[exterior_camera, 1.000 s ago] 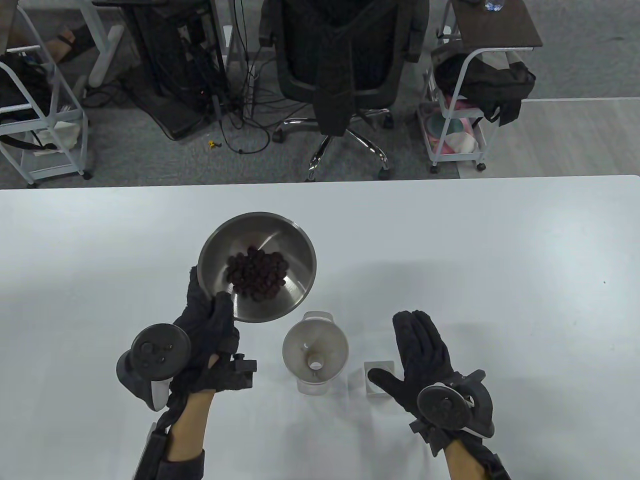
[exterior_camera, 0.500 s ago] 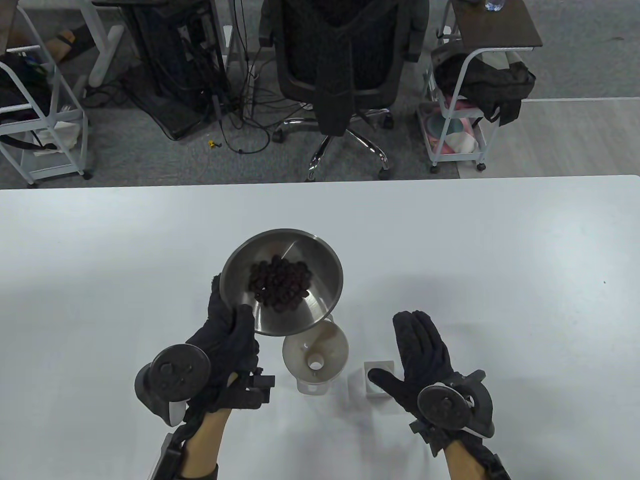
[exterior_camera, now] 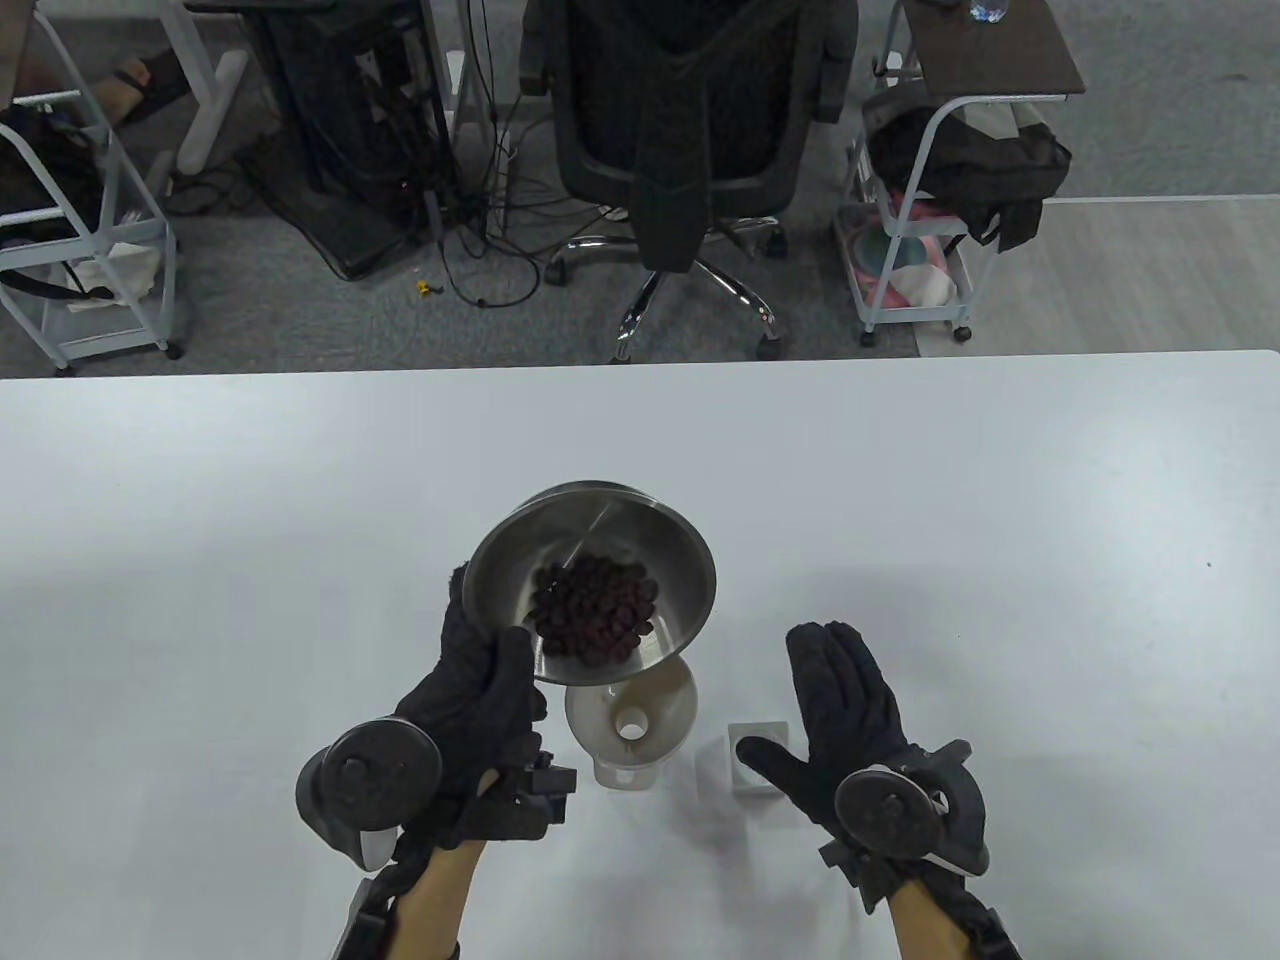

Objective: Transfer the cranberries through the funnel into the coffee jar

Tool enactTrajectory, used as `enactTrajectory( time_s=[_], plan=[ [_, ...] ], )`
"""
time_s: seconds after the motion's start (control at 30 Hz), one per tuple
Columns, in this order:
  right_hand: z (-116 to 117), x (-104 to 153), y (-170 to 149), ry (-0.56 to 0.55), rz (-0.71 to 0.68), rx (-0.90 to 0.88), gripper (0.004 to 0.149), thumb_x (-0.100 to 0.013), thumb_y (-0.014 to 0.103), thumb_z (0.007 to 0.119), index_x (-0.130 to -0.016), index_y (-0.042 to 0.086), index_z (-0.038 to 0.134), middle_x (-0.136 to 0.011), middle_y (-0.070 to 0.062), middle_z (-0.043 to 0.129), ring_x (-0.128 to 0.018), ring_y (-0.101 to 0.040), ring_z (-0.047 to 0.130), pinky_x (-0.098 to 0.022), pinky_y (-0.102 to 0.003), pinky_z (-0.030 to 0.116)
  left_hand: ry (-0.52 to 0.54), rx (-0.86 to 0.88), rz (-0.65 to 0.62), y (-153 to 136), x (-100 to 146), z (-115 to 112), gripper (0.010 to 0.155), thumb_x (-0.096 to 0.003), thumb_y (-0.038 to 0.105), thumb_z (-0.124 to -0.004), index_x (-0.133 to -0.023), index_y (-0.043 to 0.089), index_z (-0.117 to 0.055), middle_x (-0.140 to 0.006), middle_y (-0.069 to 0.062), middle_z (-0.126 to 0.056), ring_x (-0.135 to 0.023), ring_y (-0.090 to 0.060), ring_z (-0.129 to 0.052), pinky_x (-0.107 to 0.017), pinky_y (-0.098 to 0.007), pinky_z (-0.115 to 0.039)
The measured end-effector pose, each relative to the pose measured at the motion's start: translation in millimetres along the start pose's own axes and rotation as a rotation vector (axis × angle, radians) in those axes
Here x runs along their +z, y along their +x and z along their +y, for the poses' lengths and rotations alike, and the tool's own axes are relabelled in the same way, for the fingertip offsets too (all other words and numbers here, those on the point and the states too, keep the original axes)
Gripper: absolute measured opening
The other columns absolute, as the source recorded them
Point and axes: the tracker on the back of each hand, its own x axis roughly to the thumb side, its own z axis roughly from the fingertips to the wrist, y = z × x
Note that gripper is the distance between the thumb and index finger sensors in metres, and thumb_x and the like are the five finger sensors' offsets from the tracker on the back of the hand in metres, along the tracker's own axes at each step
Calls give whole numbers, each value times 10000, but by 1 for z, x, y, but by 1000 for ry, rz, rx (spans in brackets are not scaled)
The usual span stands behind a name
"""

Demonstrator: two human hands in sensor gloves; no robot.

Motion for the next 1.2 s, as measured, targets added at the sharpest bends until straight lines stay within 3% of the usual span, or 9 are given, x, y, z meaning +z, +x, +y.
enactTrajectory(
  time_s=[1.2],
  plan=[
    [0, 0, 0, 1, 4, -1, 1001, -526, 640, 744, -1188, 113, 210, -1215, -224, 429, -1108, -573, 436, -731, -674, 537, 22, -142, -117, 9, 6, 0, 409, -642, 298, -748, -1022, 220, -615, -525, 79, -1063, -136, -71, -1072, -143, -297, -935]
  ],
)
